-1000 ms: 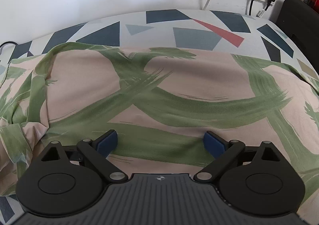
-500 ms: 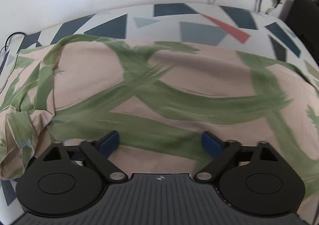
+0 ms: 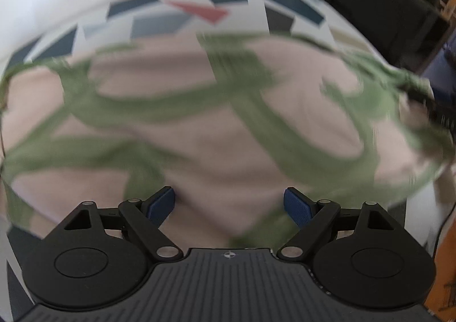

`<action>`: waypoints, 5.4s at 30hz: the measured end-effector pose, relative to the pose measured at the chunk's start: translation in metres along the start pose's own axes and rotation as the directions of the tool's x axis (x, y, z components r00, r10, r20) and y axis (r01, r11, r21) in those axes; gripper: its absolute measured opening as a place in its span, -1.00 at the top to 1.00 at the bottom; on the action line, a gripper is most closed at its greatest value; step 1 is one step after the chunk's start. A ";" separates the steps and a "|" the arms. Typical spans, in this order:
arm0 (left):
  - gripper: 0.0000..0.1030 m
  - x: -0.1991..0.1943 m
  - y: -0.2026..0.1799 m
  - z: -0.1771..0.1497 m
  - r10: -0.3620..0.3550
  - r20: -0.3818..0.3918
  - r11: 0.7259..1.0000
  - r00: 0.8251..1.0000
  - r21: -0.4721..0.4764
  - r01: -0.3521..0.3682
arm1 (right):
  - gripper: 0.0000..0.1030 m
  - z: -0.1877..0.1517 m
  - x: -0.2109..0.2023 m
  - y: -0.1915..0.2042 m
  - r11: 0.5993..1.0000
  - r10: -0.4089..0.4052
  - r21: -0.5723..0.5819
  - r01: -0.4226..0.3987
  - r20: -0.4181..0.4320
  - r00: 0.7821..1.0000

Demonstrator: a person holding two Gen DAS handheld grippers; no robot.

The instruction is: Fold clothes

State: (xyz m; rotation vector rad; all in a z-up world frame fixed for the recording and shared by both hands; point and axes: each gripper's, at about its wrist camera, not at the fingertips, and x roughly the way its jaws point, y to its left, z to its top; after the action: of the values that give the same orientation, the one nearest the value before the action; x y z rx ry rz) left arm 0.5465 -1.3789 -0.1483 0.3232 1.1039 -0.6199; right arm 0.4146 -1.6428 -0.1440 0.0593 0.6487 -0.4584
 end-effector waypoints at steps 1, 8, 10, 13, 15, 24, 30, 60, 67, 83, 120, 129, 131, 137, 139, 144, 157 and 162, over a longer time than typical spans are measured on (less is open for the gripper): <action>-0.66 0.000 0.000 0.000 0.003 0.002 1.000 1.000 0.006 -0.003 | 0.17 0.000 -0.003 -0.001 1.000 0.016 0.001 -0.016 0.015 1.000; -0.66 -0.002 -0.003 -0.002 0.027 0.004 0.999 1.000 0.018 -0.027 | 0.27 -0.005 -0.009 -0.015 0.995 0.059 0.071 -0.064 0.076 0.995; -0.66 -0.002 -0.004 -0.001 0.031 0.005 0.999 1.000 0.026 -0.031 | 0.29 -0.006 -0.004 -0.018 0.992 0.068 0.100 -0.075 0.069 0.995; -0.66 -0.005 -0.005 -0.001 0.040 0.019 0.998 0.999 0.038 -0.041 | 0.85 -0.001 -0.012 -0.025 0.980 0.128 0.140 -0.140 0.089 0.988; -0.66 -0.006 -0.005 0.000 0.046 0.029 0.998 0.999 0.046 -0.048 | 0.86 0.004 -0.034 -0.034 0.958 0.220 0.154 -0.242 0.147 0.964; -0.66 -0.003 -0.001 0.002 0.066 0.011 0.998 0.998 0.016 -0.066 | 0.86 -0.024 -0.042 -0.137 0.443 0.526 0.755 -0.483 0.218 0.822; -0.68 0.005 -0.006 0.001 0.071 -0.002 0.997 0.997 0.016 -0.071 | 0.85 -0.050 -0.010 -0.155 0.356 0.438 0.872 -0.336 0.162 0.884; -0.28 0.033 0.184 0.098 0.133 0.131 0.668 0.983 -0.744 0.009 | -0.43 0.048 0.061 0.102 0.984 0.048 0.177 -0.022 -0.143 0.989; 0.84 0.034 0.185 0.097 0.073 0.178 0.704 0.981 -0.706 0.076 | 0.68 0.038 0.062 0.109 0.976 0.087 0.214 -0.047 -0.180 0.980; 0.87 0.032 0.182 0.144 0.081 0.266 0.822 0.961 -0.562 0.087 | 0.39 0.060 0.077 0.078 0.955 0.123 0.286 -0.082 -0.126 0.984; -0.86 0.026 0.131 0.045 0.220 0.127 0.948 0.967 -0.262 -0.182 | 0.17 0.055 0.059 0.069 0.943 -0.055 0.330 0.049 0.009 0.998; -0.92 0.027 0.130 0.047 0.220 0.114 0.948 0.969 -0.259 -0.185 | 0.33 0.004 0.040 0.012 0.881 -0.188 0.416 0.224 -0.127 0.974; -0.91 0.025 0.128 0.047 0.220 0.094 0.945 0.971 -0.268 -0.188 | 0.16 0.009 0.034 0.009 0.856 -0.206 0.457 0.243 -0.130 0.970; -0.87 0.011 0.115 0.031 0.171 0.085 0.960 0.982 -0.237 -0.147 | -0.22 0.012 0.000 0.023 0.869 -0.048 0.492 0.055 -0.028 0.998; -0.87 0.005 0.115 0.023 0.175 0.087 0.961 0.981 -0.231 -0.151 | -0.22 0.008 -0.007 0.031 0.880 0.017 0.475 0.003 -0.039 0.999; -0.87 -0.014 0.135 0.009 0.219 0.091 0.948 0.971 -0.254 -0.190 | -0.22 -0.009 -0.029 0.048 0.898 0.095 0.438 -0.048 -0.087 0.992; -0.87 -0.032 0.200 -0.019 0.106 0.193 0.992 0.975 0.048 -0.118 | -0.22 -0.034 -0.125 0.141 0.937 -0.004 0.346 0.035 -0.090 0.996; -0.87 -0.031 0.222 -0.030 0.048 0.251 0.980 0.967 0.176 -0.094 | -0.31 -0.040 -0.135 0.229 0.972 -0.041 0.227 0.056 -0.071 0.997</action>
State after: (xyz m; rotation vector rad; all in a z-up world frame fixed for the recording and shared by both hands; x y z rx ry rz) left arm 0.6514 -1.1790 -0.1460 0.4342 0.7945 -0.6814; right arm 0.3956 -1.3764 -0.1160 0.2792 0.6612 -0.5793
